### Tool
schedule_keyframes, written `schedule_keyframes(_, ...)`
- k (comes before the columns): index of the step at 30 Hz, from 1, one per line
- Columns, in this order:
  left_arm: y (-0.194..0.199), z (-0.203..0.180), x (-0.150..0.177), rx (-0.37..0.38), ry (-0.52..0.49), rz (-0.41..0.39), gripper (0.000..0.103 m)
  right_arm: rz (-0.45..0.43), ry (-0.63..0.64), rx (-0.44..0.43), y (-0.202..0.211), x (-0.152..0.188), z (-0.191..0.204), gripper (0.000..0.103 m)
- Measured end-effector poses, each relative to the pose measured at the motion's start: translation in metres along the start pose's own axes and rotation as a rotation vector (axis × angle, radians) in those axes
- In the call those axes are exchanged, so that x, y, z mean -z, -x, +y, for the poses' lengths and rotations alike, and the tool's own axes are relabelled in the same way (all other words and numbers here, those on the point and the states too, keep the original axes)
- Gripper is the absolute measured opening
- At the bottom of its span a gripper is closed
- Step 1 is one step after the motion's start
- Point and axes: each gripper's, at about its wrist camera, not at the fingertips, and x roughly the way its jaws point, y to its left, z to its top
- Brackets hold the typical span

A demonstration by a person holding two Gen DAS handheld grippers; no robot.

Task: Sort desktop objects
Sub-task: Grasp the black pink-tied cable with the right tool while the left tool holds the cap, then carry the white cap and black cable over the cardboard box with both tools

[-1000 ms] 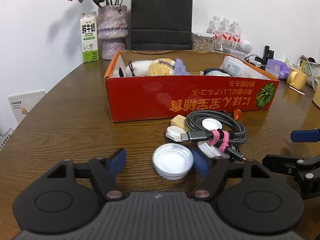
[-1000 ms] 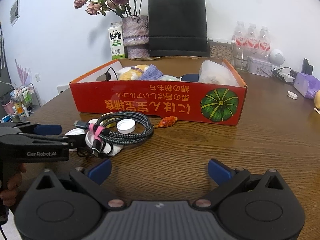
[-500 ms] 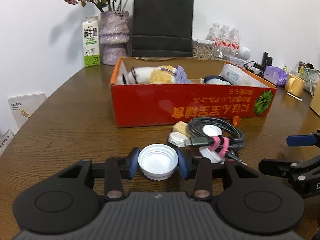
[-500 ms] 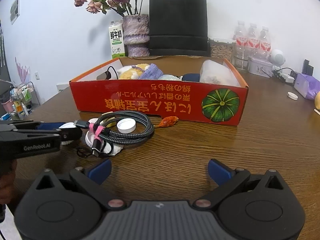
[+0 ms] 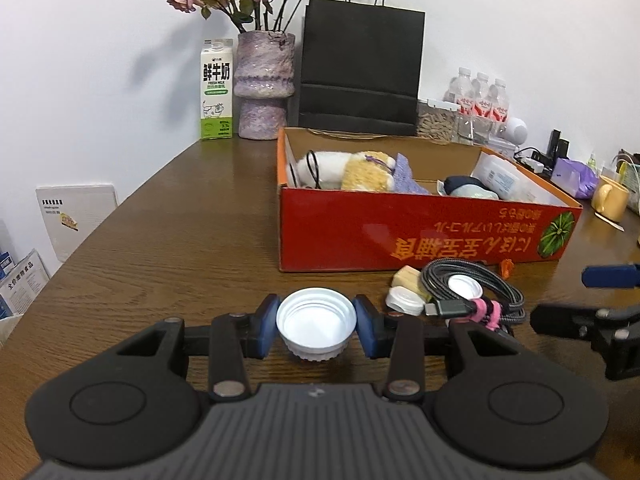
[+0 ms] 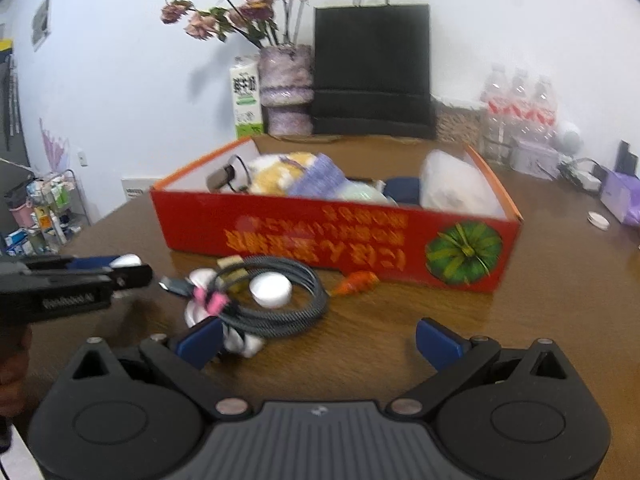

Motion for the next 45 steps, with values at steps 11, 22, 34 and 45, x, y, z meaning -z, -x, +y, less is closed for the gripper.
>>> schedule_keyframes(11, -0.001, 0.015, -0.004, -0.012, 0.013, -0.012, 0.041, 0.088, -0.041, -0.054, -0.046, -0.043, 0.023, 0.103)
schedule_keyframes(22, -0.004, 0.022, -0.006, 0.008, 0.016, -0.019, 0.041, 0.219, -0.083, -0.05, -0.078, -0.036, 0.019, 0.103)
schedule_keyframes(34, 0.003, 0.021, -0.004, 0.01, 0.02, -0.025, 0.041, 0.163, -0.06, -0.093, -0.059, -0.034, 0.024, 0.038)
schedule_keyframes(45, 0.018, 0.009, -0.009, 0.018, 0.001, -0.053, 0.041, 0.067, -0.116, -0.166, -0.028, -0.035, 0.015, 0.017)
